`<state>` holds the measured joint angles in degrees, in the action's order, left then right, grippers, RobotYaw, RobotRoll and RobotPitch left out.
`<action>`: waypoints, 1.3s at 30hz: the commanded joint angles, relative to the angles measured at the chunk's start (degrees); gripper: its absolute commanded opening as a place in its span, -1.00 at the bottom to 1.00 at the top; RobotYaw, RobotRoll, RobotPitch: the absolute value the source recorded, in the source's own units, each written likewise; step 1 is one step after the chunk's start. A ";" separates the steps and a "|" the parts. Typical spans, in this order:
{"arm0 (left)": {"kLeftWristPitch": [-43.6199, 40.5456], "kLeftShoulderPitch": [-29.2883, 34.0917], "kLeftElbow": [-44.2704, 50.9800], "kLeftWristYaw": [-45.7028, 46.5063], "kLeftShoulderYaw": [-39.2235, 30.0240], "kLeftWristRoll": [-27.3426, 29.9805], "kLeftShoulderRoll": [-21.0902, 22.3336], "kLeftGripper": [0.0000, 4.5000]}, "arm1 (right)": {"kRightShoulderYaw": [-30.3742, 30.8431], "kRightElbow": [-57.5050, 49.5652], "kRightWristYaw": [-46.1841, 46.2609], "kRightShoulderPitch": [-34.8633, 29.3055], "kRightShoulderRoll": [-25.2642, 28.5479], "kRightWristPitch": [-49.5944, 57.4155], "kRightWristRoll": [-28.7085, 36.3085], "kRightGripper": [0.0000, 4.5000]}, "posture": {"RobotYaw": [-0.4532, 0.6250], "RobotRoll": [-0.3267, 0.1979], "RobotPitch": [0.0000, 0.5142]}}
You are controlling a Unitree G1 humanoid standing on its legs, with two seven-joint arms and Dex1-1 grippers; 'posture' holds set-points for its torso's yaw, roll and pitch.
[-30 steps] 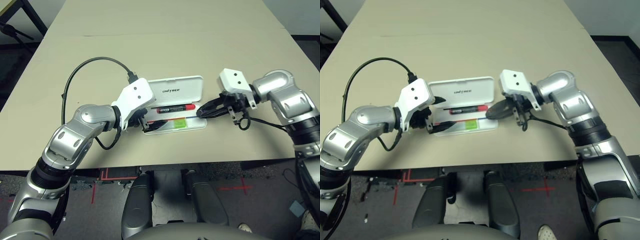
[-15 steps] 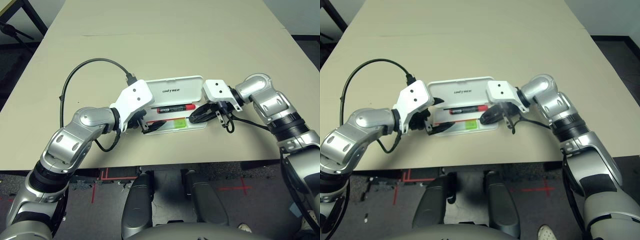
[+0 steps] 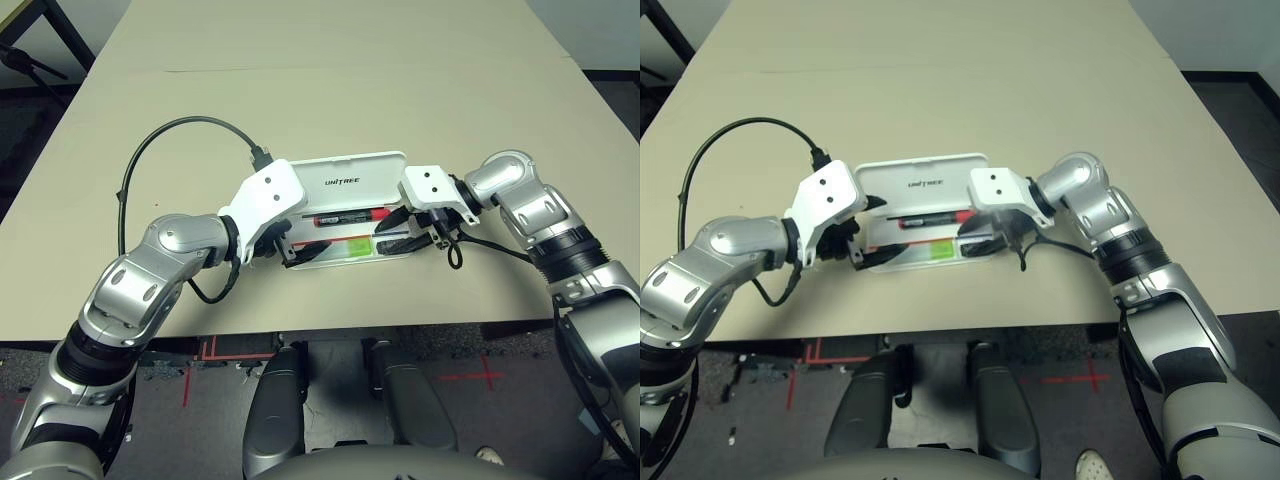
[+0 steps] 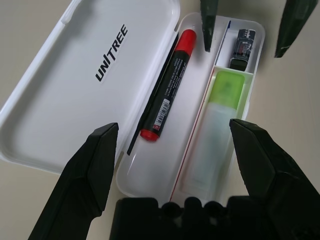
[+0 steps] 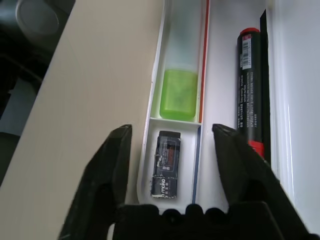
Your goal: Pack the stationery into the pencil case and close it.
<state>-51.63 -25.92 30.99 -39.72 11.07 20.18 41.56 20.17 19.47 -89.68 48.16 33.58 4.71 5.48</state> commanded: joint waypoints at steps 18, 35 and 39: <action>2.02 3.37 -2.59 -3.66 -5.07 0.43 5.34 1.00 | -19.41 -18.65 2.61 -11.41 25.00 30.20 18.09 0.99 | -0.11 0.25 -0.26; 8.50 -1.85 -27.60 -0.02 -8.02 -4.85 1.89 -0.26 | -22.12 -16.88 5.00 -14.81 28.47 29.14 18.96 1.00 | -0.23 0.25 -0.28; 11.96 -6.16 -35.14 -0.54 -7.17 -6.33 -0.86 -0.94 | -21.94 -17.37 5.36 -15.17 28.54 29.27 19.37 1.00 | -0.24 0.25 -0.28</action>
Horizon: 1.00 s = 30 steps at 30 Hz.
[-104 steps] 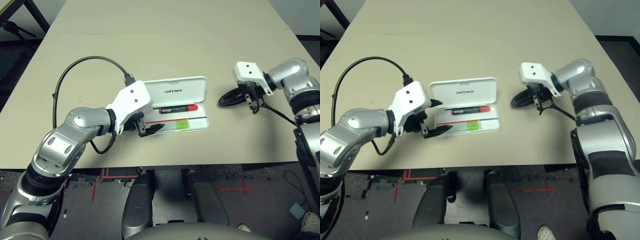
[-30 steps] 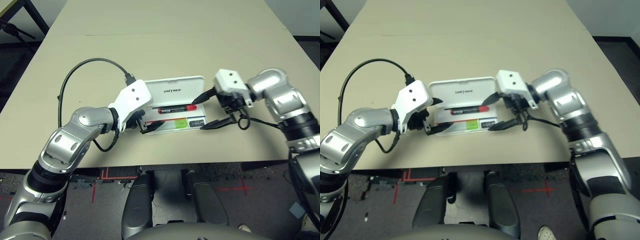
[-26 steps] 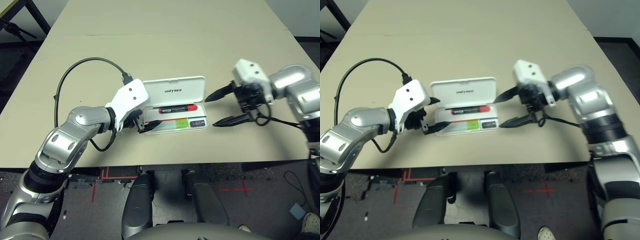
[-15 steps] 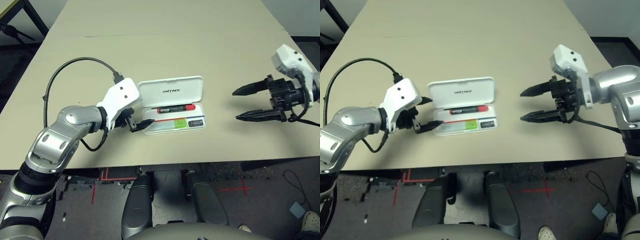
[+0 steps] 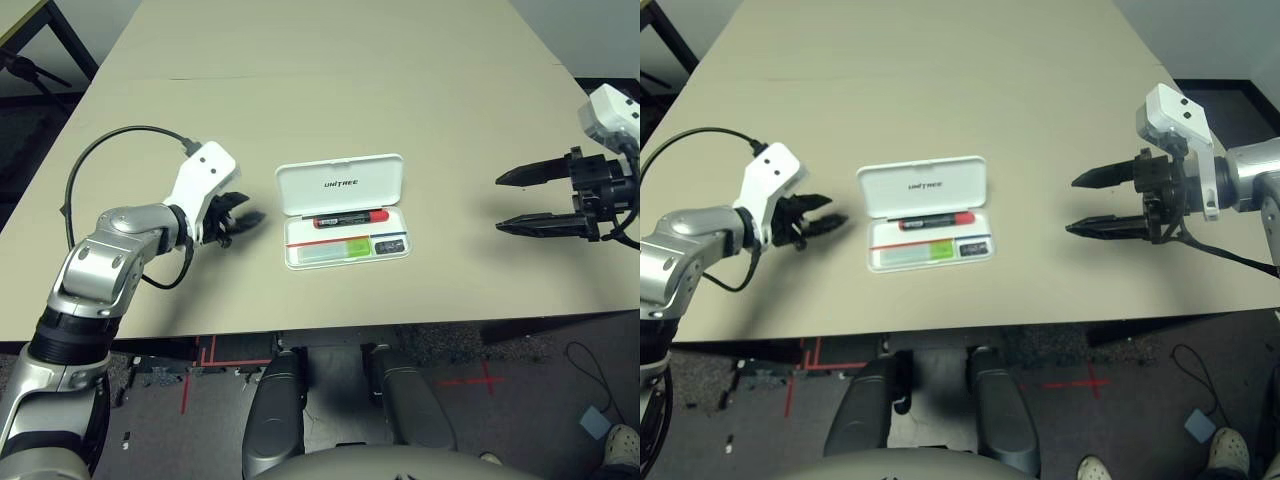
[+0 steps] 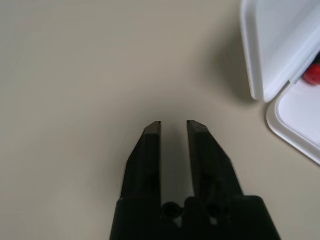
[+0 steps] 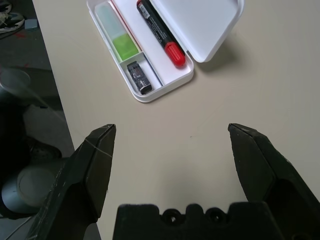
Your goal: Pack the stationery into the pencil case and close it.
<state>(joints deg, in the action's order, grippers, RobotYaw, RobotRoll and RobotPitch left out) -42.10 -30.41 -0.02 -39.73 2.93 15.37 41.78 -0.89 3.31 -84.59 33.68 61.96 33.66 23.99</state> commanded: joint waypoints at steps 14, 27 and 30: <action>9.15 -9.75 -17.02 -2.44 3.66 -4.19 -11.24 -0.97 | 0.07 -2.58 1.12 -1.10 -0.19 0.67 1.17 1.00 | -0.28 0.25 -0.31; 6.06 -8.17 -11.08 -5.34 4.27 -3.11 -12.89 -0.97 | 1.14 -1.93 1.11 -0.69 -0.77 0.00 0.47 1.00 | -0.27 0.25 -0.31; 5.02 -6.81 -7.72 -6.87 4.97 -2.40 -12.80 -0.97 | 1.54 -1.71 0.70 -0.59 -0.62 -0.03 0.21 1.00 | -0.26 0.25 -0.30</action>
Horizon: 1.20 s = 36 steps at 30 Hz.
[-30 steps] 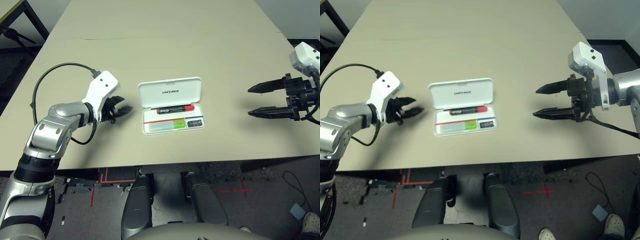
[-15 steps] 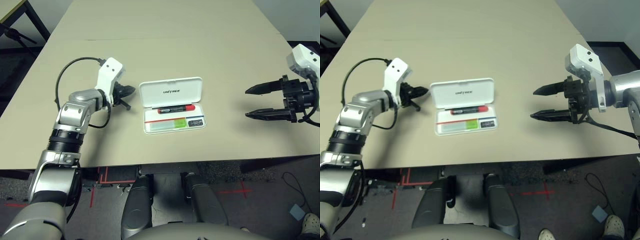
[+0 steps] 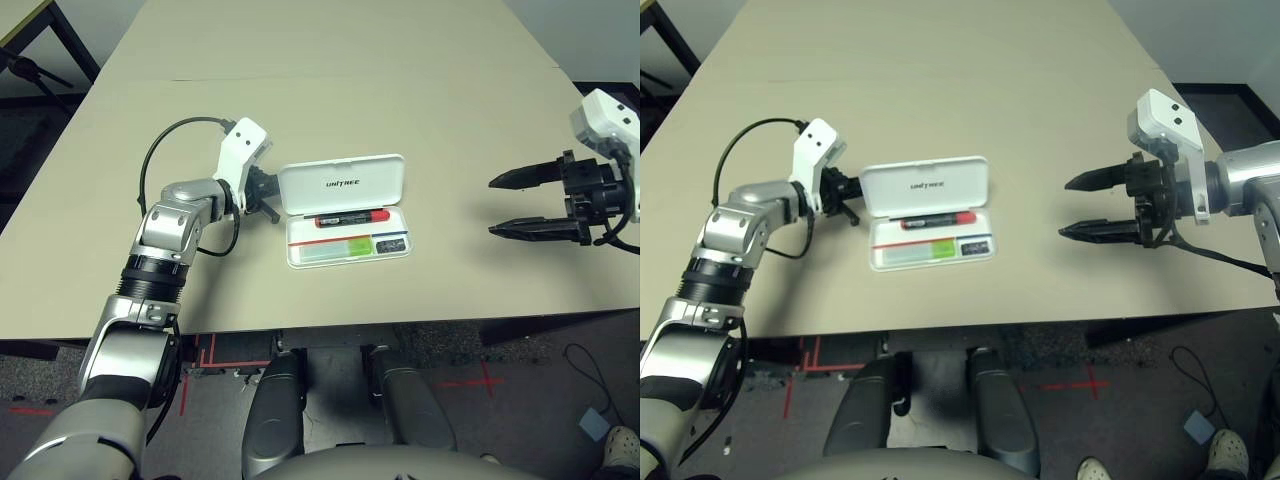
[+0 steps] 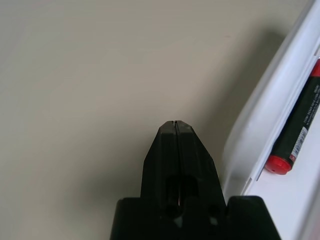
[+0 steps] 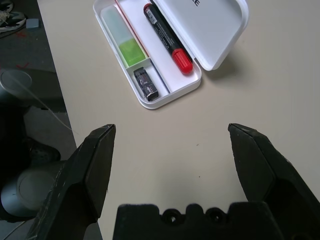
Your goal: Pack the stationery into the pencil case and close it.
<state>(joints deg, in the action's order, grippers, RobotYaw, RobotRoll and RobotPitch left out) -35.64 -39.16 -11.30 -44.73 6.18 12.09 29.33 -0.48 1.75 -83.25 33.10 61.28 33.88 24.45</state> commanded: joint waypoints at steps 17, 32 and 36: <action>-5.12 10.84 20.57 -10.41 7.94 2.73 4.59 -0.97 | 4.00 2.96 -1.83 2.09 -0.90 -2.42 -2.94 1.00 | -0.22 0.25 -0.29; -5.52 12.35 22.96 -10.97 11.55 1.82 5.41 -0.97 | 5.82 4.27 -2.93 3.49 -1.86 -3.57 -4.68 1.00 | -0.21 0.25 -0.31; -5.07 12.66 22.19 -11.90 14.00 0.43 6.85 -0.97 | 6.10 4.04 -2.82 3.27 -2.20 -3.64 -5.01 1.00 | -0.21 0.25 -0.31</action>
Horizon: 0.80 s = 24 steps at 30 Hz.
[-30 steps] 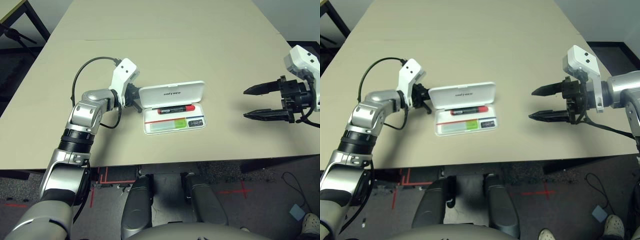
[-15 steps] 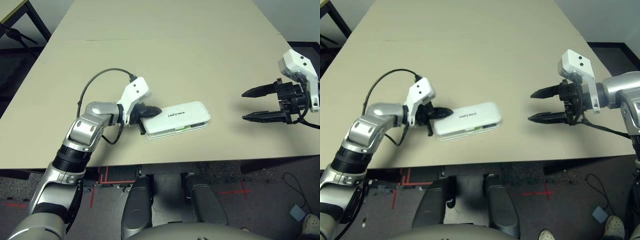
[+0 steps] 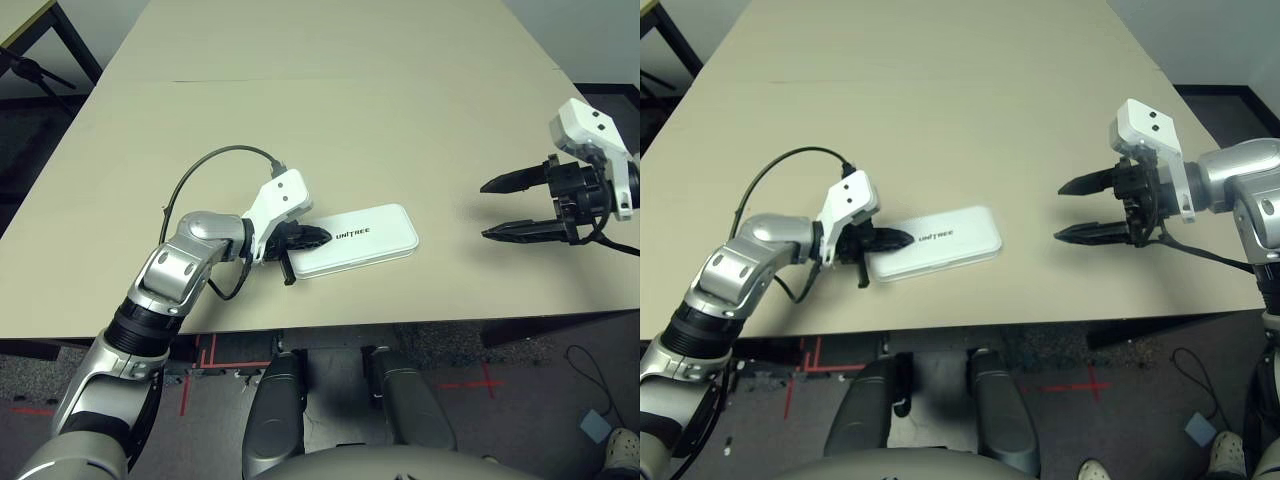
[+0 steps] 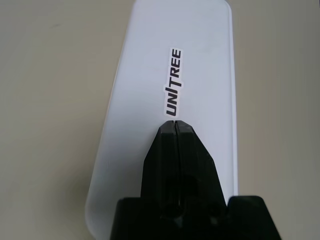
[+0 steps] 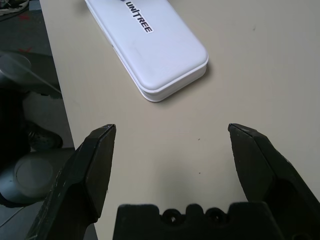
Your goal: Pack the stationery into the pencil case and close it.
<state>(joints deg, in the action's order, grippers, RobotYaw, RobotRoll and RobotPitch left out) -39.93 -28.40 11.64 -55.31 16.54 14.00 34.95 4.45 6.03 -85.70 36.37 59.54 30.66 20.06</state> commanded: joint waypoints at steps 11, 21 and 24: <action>3.77 4.58 -1.97 2.11 -0.89 0.11 -0.11 -0.90 | 0.23 -0.37 3.42 -0.65 -3.72 -1.04 -0.46 1.00 | -0.23 0.25 -0.31; 7.07 11.58 2.51 12.84 -26.76 12.49 -6.59 0.64 | -11.66 -0.20 20.22 -6.46 -15.86 -3.20 4.38 1.00 | -0.21 0.25 -0.33; 10.64 9.97 -2.24 18.87 -33.88 13.23 -8.88 0.99 | -14.07 3.73 28.16 -6.29 -20.53 -7.71 2.41 1.00 | -0.21 0.25 -0.34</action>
<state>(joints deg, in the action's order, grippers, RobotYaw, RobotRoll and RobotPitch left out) -31.40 -17.68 12.16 -39.74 -13.52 26.43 26.82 -7.58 7.51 -61.72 30.33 40.09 25.75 23.54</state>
